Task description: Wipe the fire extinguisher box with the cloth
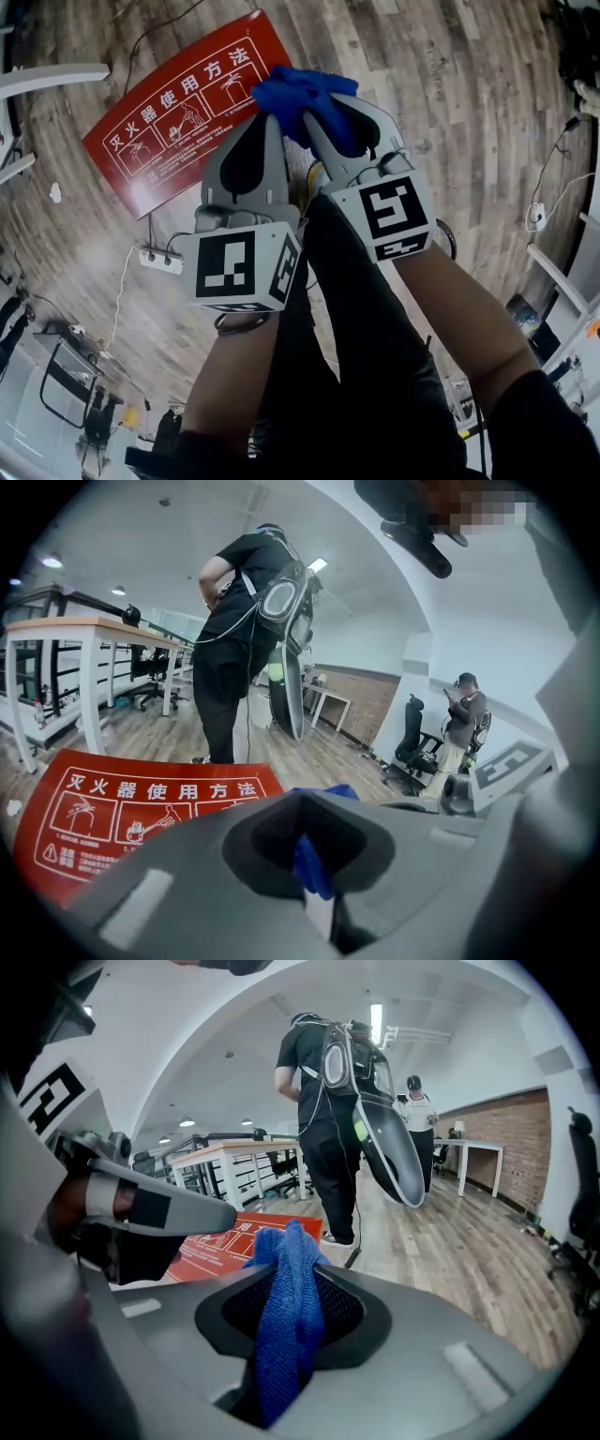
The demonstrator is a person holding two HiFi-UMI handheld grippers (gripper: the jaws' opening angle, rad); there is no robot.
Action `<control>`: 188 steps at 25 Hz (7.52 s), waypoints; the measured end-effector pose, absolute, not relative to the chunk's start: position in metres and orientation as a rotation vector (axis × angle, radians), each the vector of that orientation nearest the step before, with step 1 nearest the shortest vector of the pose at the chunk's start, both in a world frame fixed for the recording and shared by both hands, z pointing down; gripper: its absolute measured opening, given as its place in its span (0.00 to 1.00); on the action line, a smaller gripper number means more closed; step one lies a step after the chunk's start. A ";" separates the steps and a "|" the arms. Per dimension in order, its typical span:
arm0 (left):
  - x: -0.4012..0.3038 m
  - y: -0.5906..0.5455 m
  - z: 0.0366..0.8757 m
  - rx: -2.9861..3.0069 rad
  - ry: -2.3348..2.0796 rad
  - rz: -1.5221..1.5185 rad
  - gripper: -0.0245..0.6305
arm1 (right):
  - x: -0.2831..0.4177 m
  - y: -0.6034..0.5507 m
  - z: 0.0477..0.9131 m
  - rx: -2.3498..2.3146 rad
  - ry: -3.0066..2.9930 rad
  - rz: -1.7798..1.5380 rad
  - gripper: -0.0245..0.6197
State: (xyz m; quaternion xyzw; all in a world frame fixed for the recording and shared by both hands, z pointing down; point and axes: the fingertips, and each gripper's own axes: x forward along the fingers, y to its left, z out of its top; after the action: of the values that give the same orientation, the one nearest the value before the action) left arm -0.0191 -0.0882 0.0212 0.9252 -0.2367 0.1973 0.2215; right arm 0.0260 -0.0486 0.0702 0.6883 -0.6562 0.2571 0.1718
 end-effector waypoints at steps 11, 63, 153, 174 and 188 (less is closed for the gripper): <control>0.000 -0.088 0.013 2.611 -0.646 0.538 0.04 | 0.038 -0.066 0.054 1.880 -1.988 0.590 0.22; 0.013 -0.046 0.402 2.346 -1.797 0.253 0.04 | 0.049 -0.072 0.459 0.964 -2.861 0.270 0.22; 0.064 -0.094 0.467 2.313 -1.620 0.310 0.04 | 0.069 -0.136 0.544 1.003 -2.695 0.228 0.21; 0.090 -0.126 0.338 2.437 -1.670 0.195 0.04 | 0.091 -0.185 0.360 1.082 -2.848 0.027 0.21; 0.096 -0.114 0.255 2.511 -1.640 0.017 0.04 | 0.093 -0.180 0.227 1.089 -3.014 -0.073 0.21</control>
State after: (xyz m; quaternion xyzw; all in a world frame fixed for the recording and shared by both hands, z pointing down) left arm 0.0962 -0.1139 0.2552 0.8351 -0.5455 0.0057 0.0709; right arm 0.0925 -0.1796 0.2270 0.3397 -0.9397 -0.0228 -0.0318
